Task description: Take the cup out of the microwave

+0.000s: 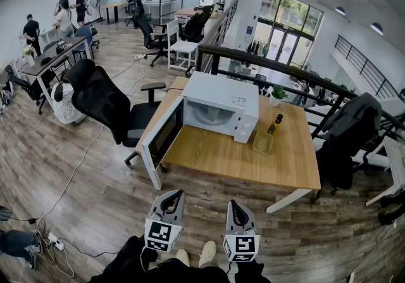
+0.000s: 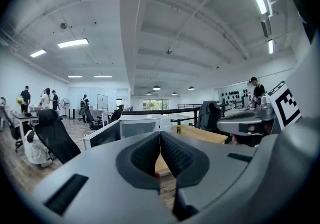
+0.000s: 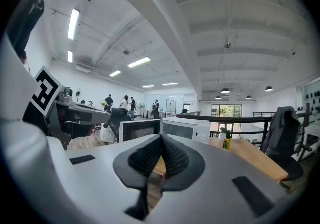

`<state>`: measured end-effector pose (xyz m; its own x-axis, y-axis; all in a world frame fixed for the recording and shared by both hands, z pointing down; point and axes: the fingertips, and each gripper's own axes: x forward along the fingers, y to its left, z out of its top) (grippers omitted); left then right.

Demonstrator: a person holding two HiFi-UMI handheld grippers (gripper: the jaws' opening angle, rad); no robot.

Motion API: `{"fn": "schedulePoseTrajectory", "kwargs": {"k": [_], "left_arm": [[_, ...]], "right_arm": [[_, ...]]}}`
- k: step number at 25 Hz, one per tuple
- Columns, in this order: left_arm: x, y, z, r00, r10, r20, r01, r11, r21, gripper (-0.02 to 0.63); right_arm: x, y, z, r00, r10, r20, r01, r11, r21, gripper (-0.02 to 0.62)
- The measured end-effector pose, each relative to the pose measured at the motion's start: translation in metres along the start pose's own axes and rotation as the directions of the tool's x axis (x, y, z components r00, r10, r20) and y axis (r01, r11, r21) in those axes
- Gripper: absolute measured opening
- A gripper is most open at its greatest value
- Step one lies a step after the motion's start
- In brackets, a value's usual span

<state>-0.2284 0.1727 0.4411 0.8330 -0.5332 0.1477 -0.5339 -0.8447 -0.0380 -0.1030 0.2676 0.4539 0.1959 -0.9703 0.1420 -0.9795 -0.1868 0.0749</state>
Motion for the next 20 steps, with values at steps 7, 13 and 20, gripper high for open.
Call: {"fn": "schedulePoseTrajectory", "kwargs": {"k": [7, 13, 20], "left_arm": [[0.003, 0.011, 0.003, 1.000, 0.002, 0.004, -0.002, 1.000, 0.003, 0.025], [0.011, 0.017, 0.003, 1.000, 0.007, 0.012, -0.007, 1.000, -0.002, 0.025], [0.034, 0.021, 0.004, 1.000, 0.019, 0.018, -0.019, 1.000, -0.001, 0.025]], "right_arm": [[0.009, 0.004, 0.006, 1.000, -0.003, 0.013, 0.003, 1.000, 0.002, 0.015], [0.018, 0.004, 0.008, 1.000, -0.006, 0.018, 0.006, 1.000, -0.006, 0.015], [0.039, -0.014, 0.007, 1.000, -0.004, 0.022, 0.004, 1.000, -0.006, 0.015]]}}
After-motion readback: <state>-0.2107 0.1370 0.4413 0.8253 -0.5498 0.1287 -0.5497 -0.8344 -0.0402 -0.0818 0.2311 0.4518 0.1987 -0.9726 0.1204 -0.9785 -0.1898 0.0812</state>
